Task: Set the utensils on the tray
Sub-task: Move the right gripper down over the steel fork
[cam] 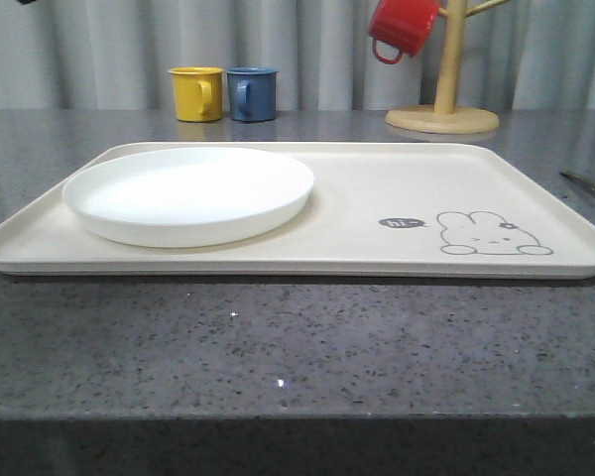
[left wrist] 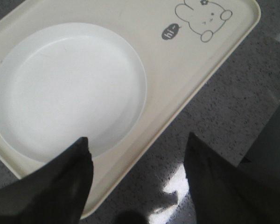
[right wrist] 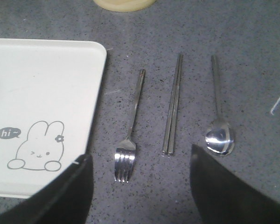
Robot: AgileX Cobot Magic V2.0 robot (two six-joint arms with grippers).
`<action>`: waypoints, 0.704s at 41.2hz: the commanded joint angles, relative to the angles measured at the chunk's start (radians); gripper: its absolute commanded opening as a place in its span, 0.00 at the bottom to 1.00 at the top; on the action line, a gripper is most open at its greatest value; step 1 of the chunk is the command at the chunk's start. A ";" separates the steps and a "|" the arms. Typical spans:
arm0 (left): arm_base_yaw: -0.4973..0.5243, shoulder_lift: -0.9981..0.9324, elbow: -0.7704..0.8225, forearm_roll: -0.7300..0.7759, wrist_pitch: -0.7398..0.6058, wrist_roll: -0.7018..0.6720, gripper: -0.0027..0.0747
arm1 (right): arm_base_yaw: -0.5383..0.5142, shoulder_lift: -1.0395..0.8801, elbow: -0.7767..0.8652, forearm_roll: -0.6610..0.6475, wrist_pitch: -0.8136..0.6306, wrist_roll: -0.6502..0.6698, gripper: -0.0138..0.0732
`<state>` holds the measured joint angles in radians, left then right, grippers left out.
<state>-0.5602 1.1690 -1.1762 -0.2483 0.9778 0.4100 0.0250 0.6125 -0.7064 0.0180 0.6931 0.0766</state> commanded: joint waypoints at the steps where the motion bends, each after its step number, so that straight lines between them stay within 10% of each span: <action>1: -0.005 -0.097 0.047 0.006 -0.086 -0.041 0.58 | -0.006 0.007 -0.026 -0.004 -0.078 -0.010 0.71; 29: 0.004 -0.256 0.147 0.036 -0.105 -0.073 0.58 | 0.105 0.429 -0.328 -0.018 0.350 -0.010 0.70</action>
<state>-0.5571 0.9057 -1.0024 -0.1973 0.9350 0.3503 0.1211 0.9587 -0.9481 0.0256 1.0160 0.0751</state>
